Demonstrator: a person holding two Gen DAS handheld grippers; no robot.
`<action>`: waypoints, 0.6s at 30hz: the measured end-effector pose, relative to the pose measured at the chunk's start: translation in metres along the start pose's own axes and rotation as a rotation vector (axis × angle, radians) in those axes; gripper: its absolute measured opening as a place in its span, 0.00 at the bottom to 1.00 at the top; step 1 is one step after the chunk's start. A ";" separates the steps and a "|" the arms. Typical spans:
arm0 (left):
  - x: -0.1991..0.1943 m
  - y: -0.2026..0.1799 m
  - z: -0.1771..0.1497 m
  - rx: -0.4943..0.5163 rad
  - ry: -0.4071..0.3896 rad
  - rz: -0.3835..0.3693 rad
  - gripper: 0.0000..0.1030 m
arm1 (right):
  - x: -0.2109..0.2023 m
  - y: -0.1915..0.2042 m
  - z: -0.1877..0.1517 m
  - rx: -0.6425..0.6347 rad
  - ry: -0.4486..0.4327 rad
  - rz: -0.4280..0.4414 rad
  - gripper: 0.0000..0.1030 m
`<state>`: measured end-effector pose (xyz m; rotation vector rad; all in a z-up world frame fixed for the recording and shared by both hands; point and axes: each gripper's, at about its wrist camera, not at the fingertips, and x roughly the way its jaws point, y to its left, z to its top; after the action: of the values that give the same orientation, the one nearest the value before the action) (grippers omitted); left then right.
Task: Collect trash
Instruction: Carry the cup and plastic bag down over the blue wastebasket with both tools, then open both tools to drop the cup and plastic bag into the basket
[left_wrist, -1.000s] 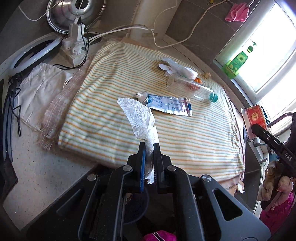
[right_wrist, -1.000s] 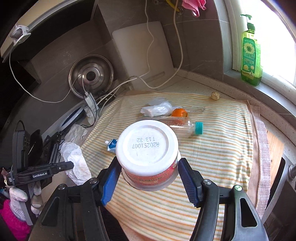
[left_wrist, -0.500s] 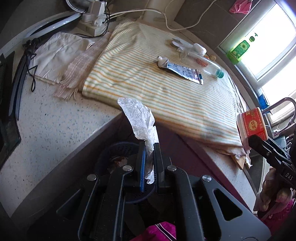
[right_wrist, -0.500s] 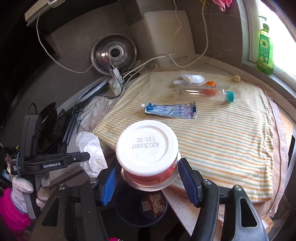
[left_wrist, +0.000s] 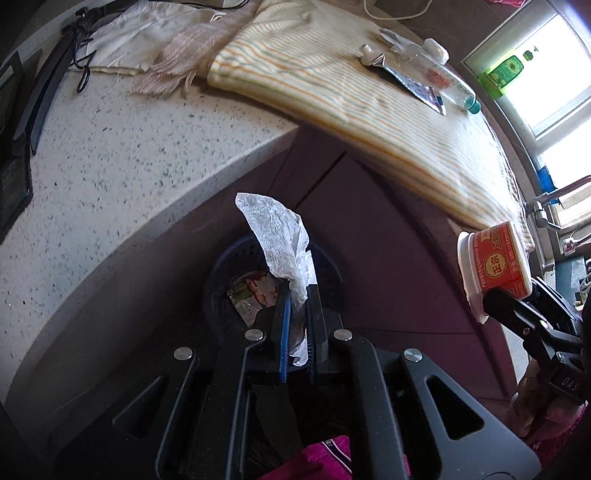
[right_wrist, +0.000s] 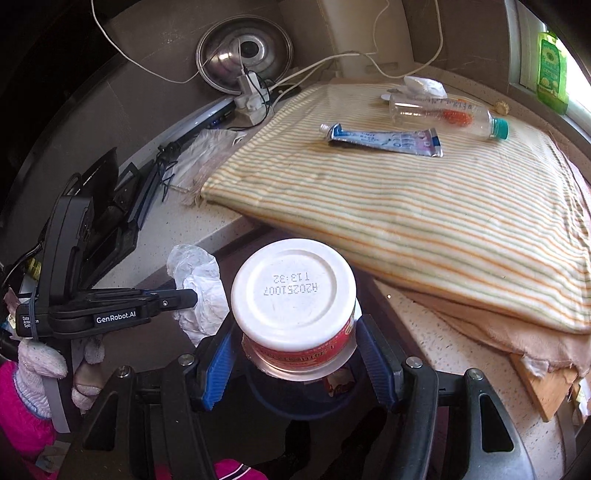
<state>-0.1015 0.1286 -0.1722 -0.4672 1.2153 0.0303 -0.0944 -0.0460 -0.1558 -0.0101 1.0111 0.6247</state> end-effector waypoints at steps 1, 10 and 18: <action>0.004 0.002 -0.002 -0.001 0.010 0.002 0.05 | 0.004 0.001 -0.003 0.001 0.008 -0.002 0.64; 0.048 0.013 -0.023 0.017 0.096 0.039 0.05 | 0.047 0.004 -0.031 0.014 0.092 -0.037 0.64; 0.078 0.010 -0.032 0.055 0.145 0.063 0.05 | 0.082 0.001 -0.053 0.032 0.158 -0.063 0.64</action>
<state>-0.1052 0.1090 -0.2544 -0.3877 1.3696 0.0171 -0.1063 -0.0208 -0.2494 -0.0635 1.1695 0.5562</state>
